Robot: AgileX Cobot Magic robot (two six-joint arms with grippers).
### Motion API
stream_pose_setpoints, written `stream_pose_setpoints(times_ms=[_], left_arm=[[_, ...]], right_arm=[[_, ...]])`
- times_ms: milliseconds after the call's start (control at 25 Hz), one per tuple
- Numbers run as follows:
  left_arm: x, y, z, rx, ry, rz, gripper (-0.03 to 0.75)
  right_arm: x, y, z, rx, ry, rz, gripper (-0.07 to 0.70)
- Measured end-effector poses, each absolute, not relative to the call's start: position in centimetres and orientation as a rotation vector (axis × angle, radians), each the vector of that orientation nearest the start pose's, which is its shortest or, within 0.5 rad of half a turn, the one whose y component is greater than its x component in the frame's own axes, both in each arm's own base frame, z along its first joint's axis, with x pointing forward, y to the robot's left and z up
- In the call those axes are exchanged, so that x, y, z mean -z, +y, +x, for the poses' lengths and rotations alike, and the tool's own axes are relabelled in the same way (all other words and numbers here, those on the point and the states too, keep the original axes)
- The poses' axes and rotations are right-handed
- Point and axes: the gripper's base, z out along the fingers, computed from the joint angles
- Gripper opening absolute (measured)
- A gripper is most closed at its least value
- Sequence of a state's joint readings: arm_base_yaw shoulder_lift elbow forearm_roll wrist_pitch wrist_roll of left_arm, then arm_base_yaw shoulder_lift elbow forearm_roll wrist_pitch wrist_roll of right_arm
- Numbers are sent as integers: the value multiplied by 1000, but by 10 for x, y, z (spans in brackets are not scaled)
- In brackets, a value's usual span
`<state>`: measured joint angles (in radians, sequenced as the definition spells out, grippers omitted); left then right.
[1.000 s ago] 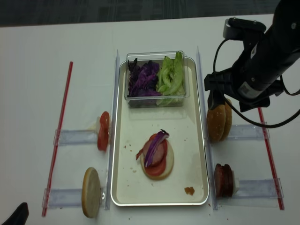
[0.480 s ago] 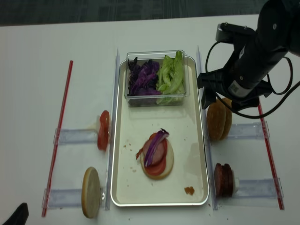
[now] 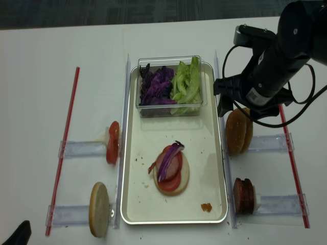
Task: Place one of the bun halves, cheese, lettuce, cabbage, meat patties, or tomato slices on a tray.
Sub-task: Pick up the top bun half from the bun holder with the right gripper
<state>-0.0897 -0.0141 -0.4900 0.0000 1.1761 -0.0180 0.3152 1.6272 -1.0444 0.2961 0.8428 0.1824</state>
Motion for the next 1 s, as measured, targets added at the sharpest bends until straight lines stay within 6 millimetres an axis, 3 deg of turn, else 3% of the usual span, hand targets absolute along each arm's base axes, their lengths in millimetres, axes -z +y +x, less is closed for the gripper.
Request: stream_pose_setpoints(times_ms=[640, 1000], left_arm=[[-265, 1, -11, 62, 2155, 77, 468], [-265, 1, -11, 62, 2155, 77, 468]], right_arm=[[-207, 120, 292, -500, 2942, 75, 594], [-200, 123, 295, -524, 2959, 69, 552]])
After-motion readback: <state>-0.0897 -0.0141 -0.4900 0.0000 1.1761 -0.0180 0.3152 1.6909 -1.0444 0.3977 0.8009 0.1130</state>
